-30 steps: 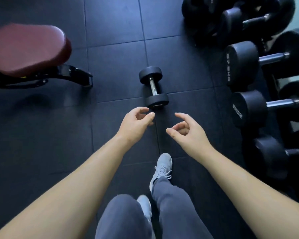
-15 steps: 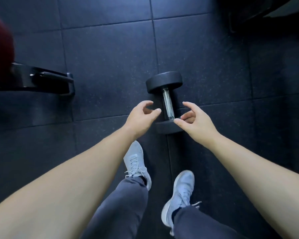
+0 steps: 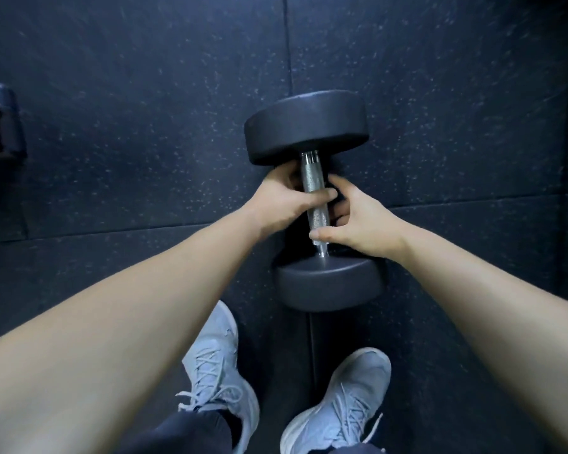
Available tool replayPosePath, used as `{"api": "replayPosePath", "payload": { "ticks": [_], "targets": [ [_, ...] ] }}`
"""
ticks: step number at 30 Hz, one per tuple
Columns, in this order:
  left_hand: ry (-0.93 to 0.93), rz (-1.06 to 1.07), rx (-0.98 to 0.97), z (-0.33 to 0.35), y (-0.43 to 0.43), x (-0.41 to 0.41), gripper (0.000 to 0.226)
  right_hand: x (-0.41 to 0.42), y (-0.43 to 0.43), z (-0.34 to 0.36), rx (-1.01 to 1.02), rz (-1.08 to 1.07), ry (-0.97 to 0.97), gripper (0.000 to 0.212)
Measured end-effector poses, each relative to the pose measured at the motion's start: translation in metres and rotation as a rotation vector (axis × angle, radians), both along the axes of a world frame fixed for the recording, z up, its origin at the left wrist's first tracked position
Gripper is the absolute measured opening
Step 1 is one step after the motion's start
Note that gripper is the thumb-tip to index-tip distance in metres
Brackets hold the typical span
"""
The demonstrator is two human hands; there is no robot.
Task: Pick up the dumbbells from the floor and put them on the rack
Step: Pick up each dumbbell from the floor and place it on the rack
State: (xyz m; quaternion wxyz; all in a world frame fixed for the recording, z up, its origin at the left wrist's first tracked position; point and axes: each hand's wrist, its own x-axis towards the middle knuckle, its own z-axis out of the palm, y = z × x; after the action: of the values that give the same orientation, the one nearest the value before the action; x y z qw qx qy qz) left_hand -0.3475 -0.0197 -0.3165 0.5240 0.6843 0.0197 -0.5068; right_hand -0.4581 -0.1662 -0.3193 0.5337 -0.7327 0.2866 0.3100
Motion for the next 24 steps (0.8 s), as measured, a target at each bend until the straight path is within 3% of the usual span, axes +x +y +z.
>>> {"api": "replayPosePath", "payload": {
  "ticks": [6,13,24],
  "targets": [
    [0.068,-0.012,-0.05,-0.003,0.001,0.005,0.042,0.0,-0.003,-0.006,0.122,0.028,-0.057,0.108],
    [0.089,0.0,-0.033,-0.001,0.002,0.003,0.046,0.003,-0.002,0.0,0.091,0.098,-0.088,0.101],
    [0.039,0.026,-0.028,0.0,0.008,-0.006,0.047,-0.001,0.01,0.004,0.121,0.034,-0.14,0.102]
  ]
}}
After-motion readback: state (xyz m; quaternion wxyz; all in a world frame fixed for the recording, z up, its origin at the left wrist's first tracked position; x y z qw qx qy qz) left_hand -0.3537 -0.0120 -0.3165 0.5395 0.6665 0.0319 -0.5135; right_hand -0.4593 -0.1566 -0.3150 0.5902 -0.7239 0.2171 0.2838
